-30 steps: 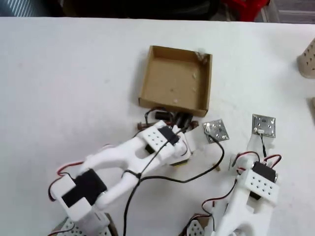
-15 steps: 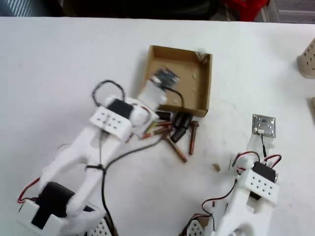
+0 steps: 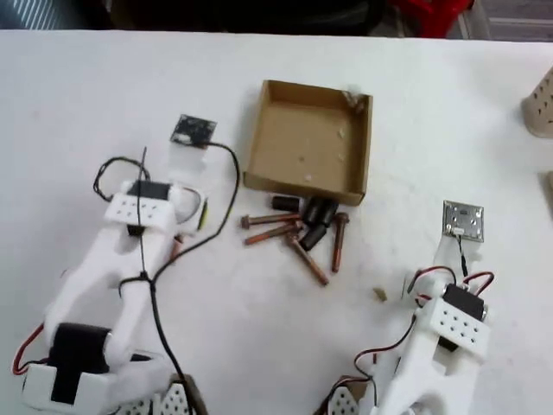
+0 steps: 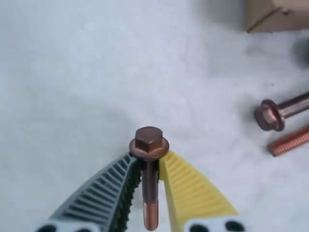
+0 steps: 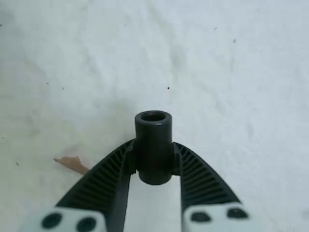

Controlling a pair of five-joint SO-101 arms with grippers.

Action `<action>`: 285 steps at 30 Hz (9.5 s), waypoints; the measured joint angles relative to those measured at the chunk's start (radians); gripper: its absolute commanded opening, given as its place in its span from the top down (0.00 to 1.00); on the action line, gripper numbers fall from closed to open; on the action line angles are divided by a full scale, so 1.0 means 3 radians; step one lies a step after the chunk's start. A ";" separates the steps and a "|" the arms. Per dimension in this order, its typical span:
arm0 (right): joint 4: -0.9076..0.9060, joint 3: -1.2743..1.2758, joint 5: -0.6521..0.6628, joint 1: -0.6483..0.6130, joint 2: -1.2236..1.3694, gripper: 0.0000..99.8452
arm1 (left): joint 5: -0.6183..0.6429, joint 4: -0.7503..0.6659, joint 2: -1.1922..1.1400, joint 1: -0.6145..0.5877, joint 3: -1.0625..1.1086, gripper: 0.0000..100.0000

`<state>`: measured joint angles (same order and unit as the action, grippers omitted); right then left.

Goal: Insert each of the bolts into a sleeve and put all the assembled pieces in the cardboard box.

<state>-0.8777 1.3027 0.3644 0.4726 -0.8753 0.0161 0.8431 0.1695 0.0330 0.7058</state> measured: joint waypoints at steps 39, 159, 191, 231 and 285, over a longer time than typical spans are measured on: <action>-0.0210 -0.0189 -0.0056 0.0225 0.0511 0.91 | 0.0000 -0.0184 0.0000 -0.0020 0.0031 0.93; 0.6674 0.1212 -0.1376 -0.3376 0.2388 0.98 | 0.0000 -0.0757 0.0000 -0.0225 0.0266 0.93; 0.6577 0.1222 -0.1376 -0.3826 0.2388 0.98 | 0.0849 -0.2578 0.1678 0.0056 0.1688 0.93; 0.6577 0.1222 -0.1376 -0.3836 0.2388 0.98 | 0.0849 -0.2056 0.4777 0.1330 0.2915 0.93; 0.6572 0.1222 -0.1376 -0.3856 0.2394 0.98 | 0.1442 -0.2036 0.3954 0.1274 0.2660 0.98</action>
<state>1.0940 1.6694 -0.0483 -0.6843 -0.1573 0.4488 0.2325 1.3556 0.4150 1.5037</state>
